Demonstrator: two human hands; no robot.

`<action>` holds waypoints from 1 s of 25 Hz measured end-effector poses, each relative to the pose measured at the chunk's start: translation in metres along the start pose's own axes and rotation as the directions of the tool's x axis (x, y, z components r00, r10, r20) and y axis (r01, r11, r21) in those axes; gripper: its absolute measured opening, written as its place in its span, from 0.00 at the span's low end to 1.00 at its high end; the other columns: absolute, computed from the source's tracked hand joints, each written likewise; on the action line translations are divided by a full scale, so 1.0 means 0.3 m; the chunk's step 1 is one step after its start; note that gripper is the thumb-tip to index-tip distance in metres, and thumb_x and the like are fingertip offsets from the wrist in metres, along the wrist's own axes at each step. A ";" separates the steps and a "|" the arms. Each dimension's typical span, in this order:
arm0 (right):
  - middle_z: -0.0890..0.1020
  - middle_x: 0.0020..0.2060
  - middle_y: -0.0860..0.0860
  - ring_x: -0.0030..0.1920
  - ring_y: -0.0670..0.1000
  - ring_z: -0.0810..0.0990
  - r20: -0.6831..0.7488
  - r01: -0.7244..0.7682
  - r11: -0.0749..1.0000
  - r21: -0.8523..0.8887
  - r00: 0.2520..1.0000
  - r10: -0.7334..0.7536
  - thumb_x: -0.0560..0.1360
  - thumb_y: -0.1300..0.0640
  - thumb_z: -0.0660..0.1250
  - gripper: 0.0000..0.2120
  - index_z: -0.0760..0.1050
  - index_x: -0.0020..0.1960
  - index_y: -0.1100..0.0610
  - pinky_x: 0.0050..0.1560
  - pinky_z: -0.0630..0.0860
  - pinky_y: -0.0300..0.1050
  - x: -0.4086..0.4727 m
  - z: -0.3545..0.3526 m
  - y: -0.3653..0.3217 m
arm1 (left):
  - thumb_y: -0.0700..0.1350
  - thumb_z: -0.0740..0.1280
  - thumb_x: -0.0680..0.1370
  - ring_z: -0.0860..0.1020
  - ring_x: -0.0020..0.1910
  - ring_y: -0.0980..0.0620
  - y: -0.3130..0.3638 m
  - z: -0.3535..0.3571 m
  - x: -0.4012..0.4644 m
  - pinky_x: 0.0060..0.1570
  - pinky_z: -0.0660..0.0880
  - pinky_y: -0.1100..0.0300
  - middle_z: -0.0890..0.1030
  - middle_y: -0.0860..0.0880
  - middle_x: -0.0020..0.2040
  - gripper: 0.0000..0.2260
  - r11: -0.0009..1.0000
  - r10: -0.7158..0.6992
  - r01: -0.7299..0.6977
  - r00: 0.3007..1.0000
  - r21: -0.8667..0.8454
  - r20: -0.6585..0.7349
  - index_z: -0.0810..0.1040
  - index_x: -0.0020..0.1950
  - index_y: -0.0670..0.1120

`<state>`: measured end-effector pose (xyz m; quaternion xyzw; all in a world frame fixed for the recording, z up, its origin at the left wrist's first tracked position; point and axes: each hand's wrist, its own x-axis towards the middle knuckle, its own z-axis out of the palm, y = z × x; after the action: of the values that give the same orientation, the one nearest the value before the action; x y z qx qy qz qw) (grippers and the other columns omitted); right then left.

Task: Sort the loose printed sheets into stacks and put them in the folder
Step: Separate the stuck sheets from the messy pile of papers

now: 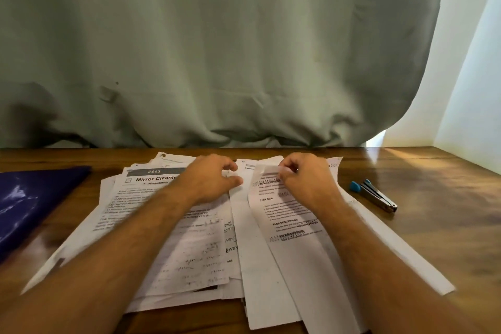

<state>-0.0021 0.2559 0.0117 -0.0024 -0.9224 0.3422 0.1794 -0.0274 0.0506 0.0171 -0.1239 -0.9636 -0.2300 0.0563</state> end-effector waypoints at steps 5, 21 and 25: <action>0.80 0.41 0.42 0.43 0.42 0.78 0.014 0.029 0.999 -0.035 1.000 -0.028 0.75 0.58 0.71 0.08 0.78 0.40 0.47 0.36 0.70 0.31 0.009 0.023 0.018 | 0.73 0.61 0.74 0.74 0.69 0.45 -0.021 0.124 0.053 0.66 0.73 0.46 0.75 0.49 0.72 0.35 0.956 -0.111 0.102 0.994 0.276 0.019 0.69 0.75 0.55; 0.75 0.42 0.42 0.40 0.44 0.75 -0.452 0.385 0.921 -0.063 0.812 -0.370 0.74 0.58 0.71 0.10 0.72 0.41 0.46 0.42 0.75 0.35 -0.021 0.009 -0.022 | 0.47 0.64 0.83 0.87 0.45 0.43 0.030 0.099 0.019 0.45 0.83 0.38 0.87 0.47 0.49 0.08 0.306 -0.272 0.047 0.961 -0.951 -0.040 0.79 0.61 0.52; 0.75 0.42 0.43 0.38 0.44 0.75 -0.452 0.460 0.887 -0.032 0.785 -0.424 0.73 0.61 0.71 0.06 0.76 0.42 0.52 0.40 0.77 0.37 -0.037 0.029 -0.027 | 0.46 0.61 0.84 0.87 0.47 0.44 0.028 0.104 0.023 0.48 0.82 0.38 0.87 0.47 0.50 0.08 0.260 -0.250 0.015 0.967 -0.966 -0.053 0.79 0.59 0.53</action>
<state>0.0062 0.2427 0.0071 0.1422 -0.8164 0.3170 0.4612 -0.0336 0.0736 -0.0059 -0.0282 -0.6254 -0.7786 0.0443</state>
